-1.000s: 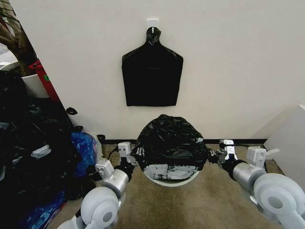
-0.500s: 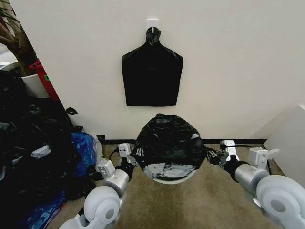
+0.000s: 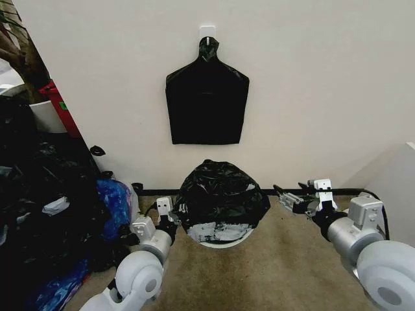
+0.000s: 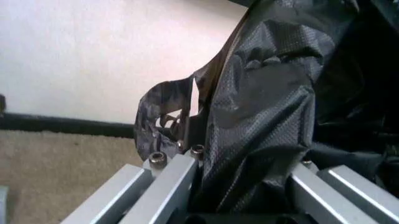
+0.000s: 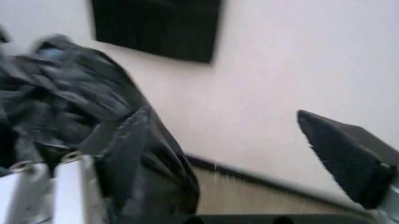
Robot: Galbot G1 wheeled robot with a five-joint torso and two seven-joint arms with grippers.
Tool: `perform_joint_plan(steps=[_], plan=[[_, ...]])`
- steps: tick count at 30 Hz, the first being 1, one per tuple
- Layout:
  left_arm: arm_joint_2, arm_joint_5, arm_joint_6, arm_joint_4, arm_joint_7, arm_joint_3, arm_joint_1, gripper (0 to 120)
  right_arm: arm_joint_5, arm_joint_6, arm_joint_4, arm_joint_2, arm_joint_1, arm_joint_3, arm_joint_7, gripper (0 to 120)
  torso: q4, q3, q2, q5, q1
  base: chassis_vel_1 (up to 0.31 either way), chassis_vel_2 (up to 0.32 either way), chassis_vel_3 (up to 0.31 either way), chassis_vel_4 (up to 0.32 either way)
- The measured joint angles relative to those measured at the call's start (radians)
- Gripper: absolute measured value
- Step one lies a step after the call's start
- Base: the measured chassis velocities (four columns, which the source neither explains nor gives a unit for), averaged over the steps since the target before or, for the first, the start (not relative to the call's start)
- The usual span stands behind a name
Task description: Place the garbage bag over the trash bin.
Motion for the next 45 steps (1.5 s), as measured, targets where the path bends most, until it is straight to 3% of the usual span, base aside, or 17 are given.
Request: perform_joint_plan(steps=[4,7,16,30,45], plan=[[0.014,0.039,0.011,-0.005,0.009,0.003,0.001,1,-0.182,0.05,0.002,-0.01,0.004,-0.019,-0.133,98,0.0,0.0,0.0,-0.0001,0.0,0.0,0.0,0.0,0.0],[0.028,0.06,0.026,-0.021,0.015,0.003,-0.001,1,-0.38,0.106,-0.007,-0.015,0.003,-0.065,-0.235,100,0.0001,0.0,0.0,0.0,0.0,0.0,0.0,0.0,0.0],[0.055,0.062,0.043,-0.06,0.016,0.002,-0.003,1,-0.686,0.177,-0.047,-0.006,0.006,-0.188,-0.334,100,0.0001,0.0,0.0,0.0001,0.0,0.0,0.0,0.0,0.0],[0.059,0.068,0.056,-0.09,0.014,0.003,0.004,1,-0.868,0.186,-0.074,0.012,-0.01,-0.207,-0.393,100,0.0001,0.0,0.0,0.0,0.0,0.0,0.0,0.0,0.0],[0.071,0.105,0.051,-0.089,0.035,0.012,0.001,1,-0.889,0.192,-0.09,0.021,0.009,-0.208,-0.398,100,0.0,0.0,0.0,-0.0001,0.0,0.0,0.0,0.0,0.0]])
